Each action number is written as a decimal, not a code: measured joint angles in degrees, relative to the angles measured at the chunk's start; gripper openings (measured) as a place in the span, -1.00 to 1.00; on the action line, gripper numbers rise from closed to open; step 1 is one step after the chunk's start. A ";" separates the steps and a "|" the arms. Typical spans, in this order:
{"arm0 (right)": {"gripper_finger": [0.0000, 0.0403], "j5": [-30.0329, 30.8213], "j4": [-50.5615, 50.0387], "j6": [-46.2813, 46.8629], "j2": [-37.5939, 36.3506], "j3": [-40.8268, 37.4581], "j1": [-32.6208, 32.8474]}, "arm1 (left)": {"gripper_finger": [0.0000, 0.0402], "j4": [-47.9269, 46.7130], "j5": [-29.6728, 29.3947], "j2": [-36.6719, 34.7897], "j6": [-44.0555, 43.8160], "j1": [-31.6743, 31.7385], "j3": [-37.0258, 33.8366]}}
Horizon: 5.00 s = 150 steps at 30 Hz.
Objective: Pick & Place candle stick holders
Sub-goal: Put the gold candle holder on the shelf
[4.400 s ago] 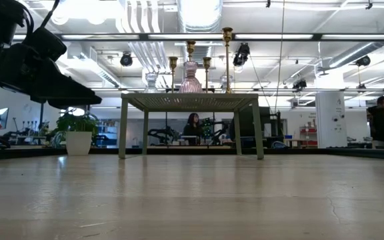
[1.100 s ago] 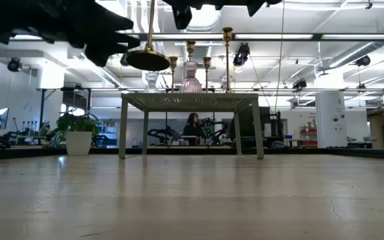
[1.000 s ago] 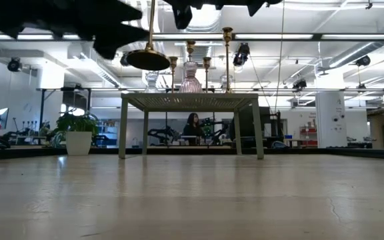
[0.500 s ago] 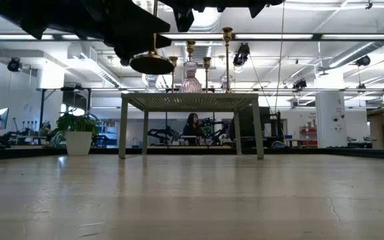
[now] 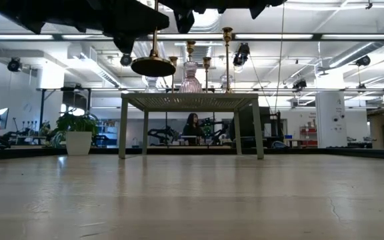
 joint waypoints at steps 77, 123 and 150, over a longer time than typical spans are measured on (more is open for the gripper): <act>-0.96 31.86 -8.56 -1.33 -91.14 -74.47 8.57 | -0.91 -0.81 -6.22 -17.97 6.23 20.65 -7.56; -0.96 35.65 -9.81 -4.97 -91.51 -74.40 8.50 | -0.91 -1.40 -5.02 1.14 0.54 31.28 5.07; -0.96 35.67 -9.79 -4.89 -91.49 -74.38 8.48 | -0.91 -1.90 -5.14 3.10 -0.92 32.82 4.68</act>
